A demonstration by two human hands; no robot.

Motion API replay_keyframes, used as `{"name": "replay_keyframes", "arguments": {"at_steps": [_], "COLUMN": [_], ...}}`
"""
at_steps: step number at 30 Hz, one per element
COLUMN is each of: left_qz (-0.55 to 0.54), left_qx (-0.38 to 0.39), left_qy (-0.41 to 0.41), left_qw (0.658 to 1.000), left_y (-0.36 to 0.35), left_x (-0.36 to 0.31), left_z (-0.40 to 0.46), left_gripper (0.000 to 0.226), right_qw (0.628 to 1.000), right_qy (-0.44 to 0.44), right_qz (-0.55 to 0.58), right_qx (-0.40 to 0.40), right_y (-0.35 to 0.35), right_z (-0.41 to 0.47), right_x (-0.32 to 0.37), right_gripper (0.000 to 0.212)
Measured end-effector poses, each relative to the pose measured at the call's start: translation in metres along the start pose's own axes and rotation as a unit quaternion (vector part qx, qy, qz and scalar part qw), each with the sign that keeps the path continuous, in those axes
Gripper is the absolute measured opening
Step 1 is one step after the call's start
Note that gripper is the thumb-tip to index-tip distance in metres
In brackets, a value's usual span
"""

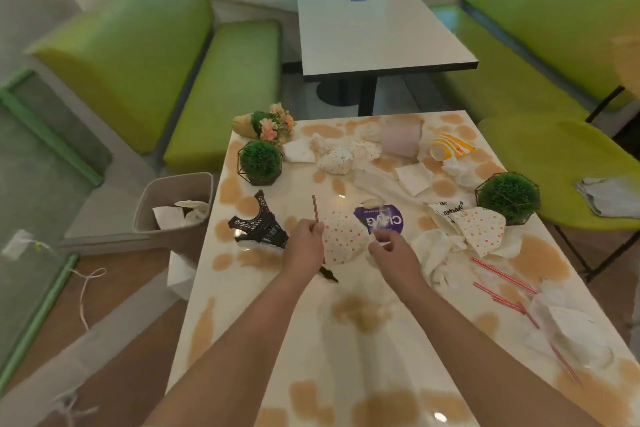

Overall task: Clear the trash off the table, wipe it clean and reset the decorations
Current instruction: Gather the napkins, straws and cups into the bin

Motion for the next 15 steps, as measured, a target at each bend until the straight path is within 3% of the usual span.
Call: {"name": "replay_keyframes", "arguments": {"at_steps": [8, 15], "left_qz": [-0.062, -0.035], "left_qx": [-0.097, -0.163], "left_qy": [0.027, 0.049], "left_qw": [0.993, 0.985], "left_y": [0.143, 0.260], "left_x": [0.063, 0.129], "left_z": [0.040, 0.096], "left_gripper": [0.029, 0.029], "right_qw": [0.997, 0.992], "right_qy": [0.042, 0.063], "right_qz": [0.030, 0.027], "right_qx": [0.060, 0.106], "right_y": [-0.122, -0.235], "right_z": [0.001, 0.012], "right_x": [0.089, 0.149], "right_gripper": [0.026, 0.024]}}
Point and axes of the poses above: each hand's wrist, its own z-axis towards the middle knuckle, its own y-axis out of the back of the hand, x = y × z, the point moved 10 cm from there along z, towards the middle knuckle, and after that the axes turned 1 degree about -z, right-handed, at the moved point
